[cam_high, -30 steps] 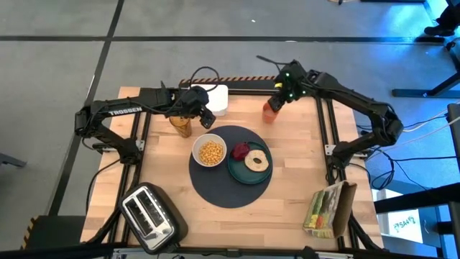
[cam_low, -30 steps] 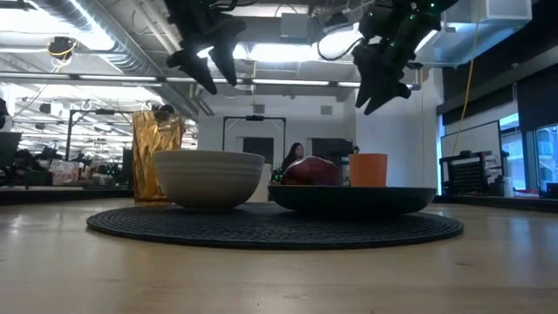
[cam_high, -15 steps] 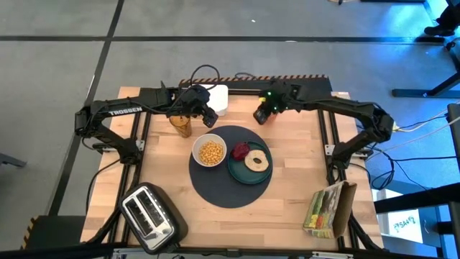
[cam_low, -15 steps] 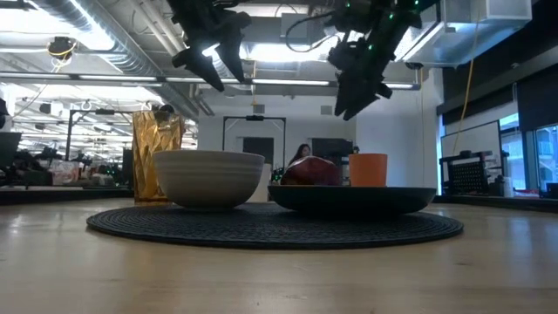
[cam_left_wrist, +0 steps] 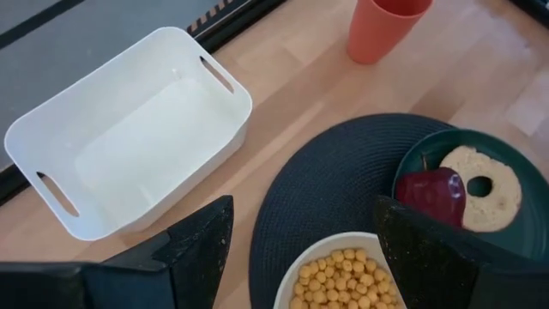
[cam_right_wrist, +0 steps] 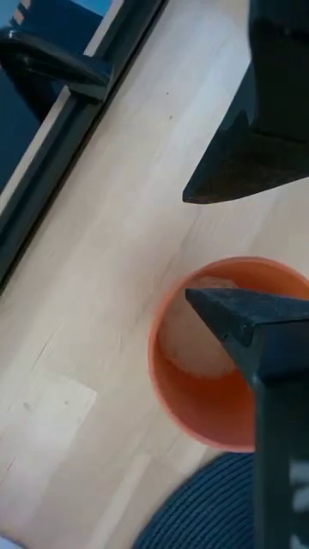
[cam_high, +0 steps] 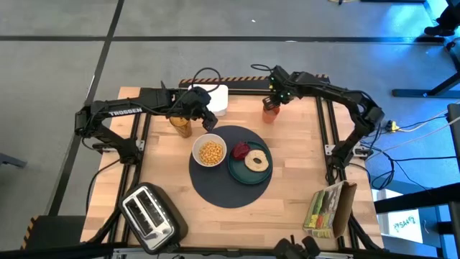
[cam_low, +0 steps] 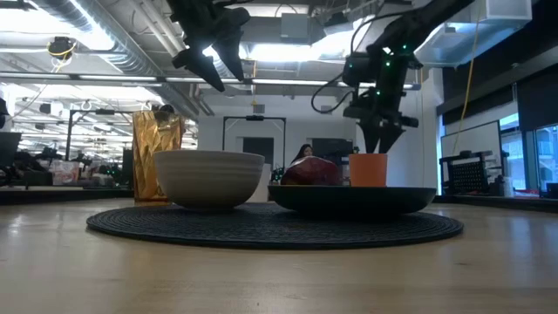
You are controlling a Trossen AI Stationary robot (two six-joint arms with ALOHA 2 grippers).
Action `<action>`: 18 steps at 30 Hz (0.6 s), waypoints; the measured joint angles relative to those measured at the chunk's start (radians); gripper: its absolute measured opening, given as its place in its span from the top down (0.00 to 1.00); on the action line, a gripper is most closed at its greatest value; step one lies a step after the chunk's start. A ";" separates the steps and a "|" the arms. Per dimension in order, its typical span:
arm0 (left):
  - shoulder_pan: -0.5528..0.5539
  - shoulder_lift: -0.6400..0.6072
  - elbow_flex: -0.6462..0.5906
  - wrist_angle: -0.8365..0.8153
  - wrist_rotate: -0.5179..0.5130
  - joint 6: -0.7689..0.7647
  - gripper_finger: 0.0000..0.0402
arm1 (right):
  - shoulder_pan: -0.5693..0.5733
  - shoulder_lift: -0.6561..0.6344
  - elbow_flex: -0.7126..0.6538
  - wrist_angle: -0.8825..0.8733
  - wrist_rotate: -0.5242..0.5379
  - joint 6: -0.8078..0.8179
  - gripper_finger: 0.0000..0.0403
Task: Arrange a breakfast setting
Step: Put the orange cup of rice to the top of the green plate
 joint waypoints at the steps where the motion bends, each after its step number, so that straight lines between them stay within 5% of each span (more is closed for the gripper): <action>1: -0.003 0.000 0.000 0.000 0.000 0.001 0.32 | 0.001 0.004 0.000 0.001 0.000 -0.005 0.61; 18: -0.005 0.000 0.000 -0.007 -0.001 0.051 0.32 | 0.003 0.096 0.000 -0.011 -0.046 -0.049 0.65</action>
